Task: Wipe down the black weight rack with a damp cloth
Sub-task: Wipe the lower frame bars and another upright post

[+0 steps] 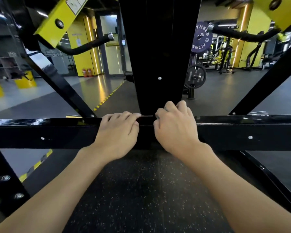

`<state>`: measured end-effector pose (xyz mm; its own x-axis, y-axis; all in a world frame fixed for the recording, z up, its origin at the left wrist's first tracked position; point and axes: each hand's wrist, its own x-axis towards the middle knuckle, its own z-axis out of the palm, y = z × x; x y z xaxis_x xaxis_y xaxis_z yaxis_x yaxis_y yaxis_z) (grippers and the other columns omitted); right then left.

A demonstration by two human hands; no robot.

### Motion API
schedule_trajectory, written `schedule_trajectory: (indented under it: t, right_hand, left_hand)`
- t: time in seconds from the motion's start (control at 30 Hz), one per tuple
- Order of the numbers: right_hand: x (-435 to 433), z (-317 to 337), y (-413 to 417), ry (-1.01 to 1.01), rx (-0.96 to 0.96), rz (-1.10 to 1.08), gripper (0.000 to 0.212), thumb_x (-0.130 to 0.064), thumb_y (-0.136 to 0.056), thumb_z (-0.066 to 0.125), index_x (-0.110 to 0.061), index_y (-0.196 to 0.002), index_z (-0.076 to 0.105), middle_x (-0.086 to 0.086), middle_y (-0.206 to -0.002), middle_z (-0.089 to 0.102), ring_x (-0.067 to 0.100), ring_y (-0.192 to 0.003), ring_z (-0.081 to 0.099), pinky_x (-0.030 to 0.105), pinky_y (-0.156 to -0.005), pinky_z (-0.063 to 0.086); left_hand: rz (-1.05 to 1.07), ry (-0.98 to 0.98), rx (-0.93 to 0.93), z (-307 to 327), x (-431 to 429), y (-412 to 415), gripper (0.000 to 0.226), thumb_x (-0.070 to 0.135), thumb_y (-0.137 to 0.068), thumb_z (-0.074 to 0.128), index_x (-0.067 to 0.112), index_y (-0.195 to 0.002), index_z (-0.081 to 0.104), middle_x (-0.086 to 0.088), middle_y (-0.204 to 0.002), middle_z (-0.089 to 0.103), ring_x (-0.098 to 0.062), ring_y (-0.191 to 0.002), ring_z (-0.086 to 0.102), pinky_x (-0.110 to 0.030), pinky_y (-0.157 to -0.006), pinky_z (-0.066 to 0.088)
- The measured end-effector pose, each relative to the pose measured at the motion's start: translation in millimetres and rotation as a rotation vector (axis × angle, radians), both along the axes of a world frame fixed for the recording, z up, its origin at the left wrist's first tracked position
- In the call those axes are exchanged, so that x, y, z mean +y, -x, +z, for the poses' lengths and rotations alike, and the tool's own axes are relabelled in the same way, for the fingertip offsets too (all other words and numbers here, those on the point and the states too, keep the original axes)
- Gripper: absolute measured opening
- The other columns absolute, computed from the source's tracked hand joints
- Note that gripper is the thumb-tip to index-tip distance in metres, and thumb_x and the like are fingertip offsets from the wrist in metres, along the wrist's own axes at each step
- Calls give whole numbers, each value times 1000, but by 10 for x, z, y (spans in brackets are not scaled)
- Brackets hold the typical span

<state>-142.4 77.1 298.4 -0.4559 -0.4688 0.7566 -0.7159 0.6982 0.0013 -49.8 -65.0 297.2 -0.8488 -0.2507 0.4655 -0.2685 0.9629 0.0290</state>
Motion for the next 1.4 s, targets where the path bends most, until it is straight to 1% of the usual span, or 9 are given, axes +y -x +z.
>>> schedule_trajectory:
  t: [0.2,0.43,0.57,0.73,0.93,1.03,1.17,1.33,1.4]
  right_hand:
    - [242,70,165,-115,-32,54,38,-26,-90,32,-15,-103,66,6,-98,62,32,-90,52,42,-76,44]
    - [304,-58,33,-42,23,219,43,-24,-88,29,-18,-98,70,0,-92,62,26,-83,50,41,-70,46]
    - [486,-66,181,120,26,22,46,-26,-86,29,-15,-88,74,2,-85,61,30,-79,50,40,-68,46]
    - [406,-93,54,23,0,171,46,-25,-88,31,-18,-98,75,0,-93,63,28,-81,48,40,-71,46]
    - [402,19,101,-11,-80,-82,52,-37,-86,24,-15,-90,72,5,-90,62,31,-84,48,39,-72,39]
    - [427,20,76,-85,-52,27,46,-32,-89,25,-18,-105,67,2,-98,62,29,-89,49,39,-74,37]
    - [753,114,372,-43,-169,-173,32,-27,-97,37,-19,-117,61,3,-114,60,31,-105,47,39,-87,36]
    - [709,-63,128,-22,-99,65,52,-30,-88,25,-18,-108,71,-1,-102,61,26,-92,46,40,-79,46]
    - [871,-37,243,-9,-134,-20,45,-28,-91,31,-20,-110,71,-1,-104,61,28,-96,47,41,-83,43]
  left_hand:
    - [1,-64,-72,93,15,-22,47,33,-106,20,31,-149,39,9,-153,32,-14,-142,24,-40,-116,14]
    - [-87,-98,62,16,310,129,36,24,-104,29,34,-131,49,15,-128,56,-9,-126,46,-38,-110,20]
    - [-91,-114,60,28,297,119,37,25,-105,28,32,-135,48,15,-133,55,-8,-129,42,-36,-110,17]
    - [-69,-96,48,19,313,114,37,26,-105,29,33,-137,46,14,-136,53,-9,-130,42,-35,-110,18]
    - [-74,-123,11,94,431,174,41,20,-103,30,28,-140,47,10,-142,45,-13,-134,39,-44,-117,17]
    - [-175,-92,16,130,574,235,41,22,-103,33,23,-141,48,7,-140,48,-14,-130,44,-38,-113,26]
    - [-157,-62,3,101,601,272,41,28,-104,31,24,-141,48,7,-137,50,-15,-126,46,-38,-111,27]
    - [-172,-40,-50,146,785,421,36,32,-106,27,22,-130,52,5,-131,53,-20,-119,51,-45,-104,32]
    - [-181,-47,-28,122,816,432,35,30,-107,27,22,-131,52,5,-131,54,-18,-119,52,-44,-107,29]
